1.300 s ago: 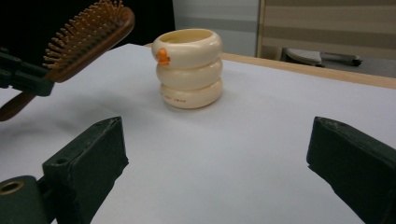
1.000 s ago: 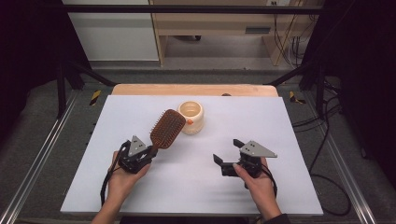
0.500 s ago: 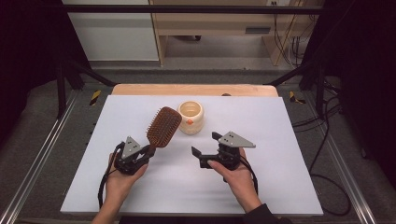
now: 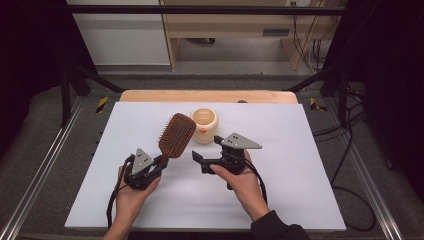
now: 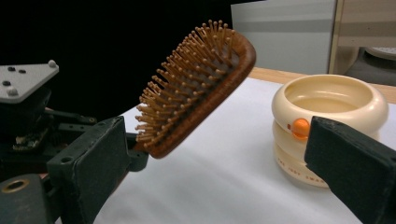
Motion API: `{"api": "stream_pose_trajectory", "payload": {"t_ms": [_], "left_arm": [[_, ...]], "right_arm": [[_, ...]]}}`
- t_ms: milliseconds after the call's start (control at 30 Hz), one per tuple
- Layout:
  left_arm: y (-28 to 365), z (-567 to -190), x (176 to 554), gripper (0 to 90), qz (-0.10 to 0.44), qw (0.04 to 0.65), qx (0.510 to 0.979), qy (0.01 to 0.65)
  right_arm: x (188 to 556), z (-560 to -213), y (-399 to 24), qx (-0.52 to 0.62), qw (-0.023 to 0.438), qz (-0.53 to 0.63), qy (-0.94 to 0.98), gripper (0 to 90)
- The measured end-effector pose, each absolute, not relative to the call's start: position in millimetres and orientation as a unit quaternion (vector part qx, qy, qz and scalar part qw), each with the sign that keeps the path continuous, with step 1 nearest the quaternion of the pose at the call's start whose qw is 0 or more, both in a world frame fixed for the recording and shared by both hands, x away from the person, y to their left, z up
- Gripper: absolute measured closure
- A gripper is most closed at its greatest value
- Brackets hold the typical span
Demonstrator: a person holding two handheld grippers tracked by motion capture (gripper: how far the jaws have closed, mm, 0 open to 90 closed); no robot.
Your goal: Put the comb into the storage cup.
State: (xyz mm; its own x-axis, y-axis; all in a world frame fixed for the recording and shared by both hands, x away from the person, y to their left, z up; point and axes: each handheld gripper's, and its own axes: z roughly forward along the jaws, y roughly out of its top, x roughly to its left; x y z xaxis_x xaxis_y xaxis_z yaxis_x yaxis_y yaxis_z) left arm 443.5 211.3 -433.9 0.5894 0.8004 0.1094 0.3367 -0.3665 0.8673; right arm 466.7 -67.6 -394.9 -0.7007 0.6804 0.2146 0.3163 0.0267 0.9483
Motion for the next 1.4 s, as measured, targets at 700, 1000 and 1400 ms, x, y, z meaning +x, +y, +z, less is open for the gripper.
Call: {"api": "stream_pose_trajectory", "payload": {"t_ms": [700, 1000, 1400], "left_arm": [[196.4, -430.0, 431.4, 72.5, 0.282, 0.447, 0.777, 0.343], [191.9, -427.8, 427.5, 72.4, 0.279, 0.457, 0.776, 0.334], [189.9, -426.3, 425.2, 72.4, 0.282, 0.464, 0.773, 0.328]], "right_arm": [[479.3, -391.2, -48.5, 0.365, 0.115, 0.615, 0.689, 6.4], [487.0, -386.4, -42.0, 0.373, 0.096, 0.627, 0.677, 7.7], [496.2, -378.0, -40.6, 0.379, 0.078, 0.640, 0.664, 16.4]]}}
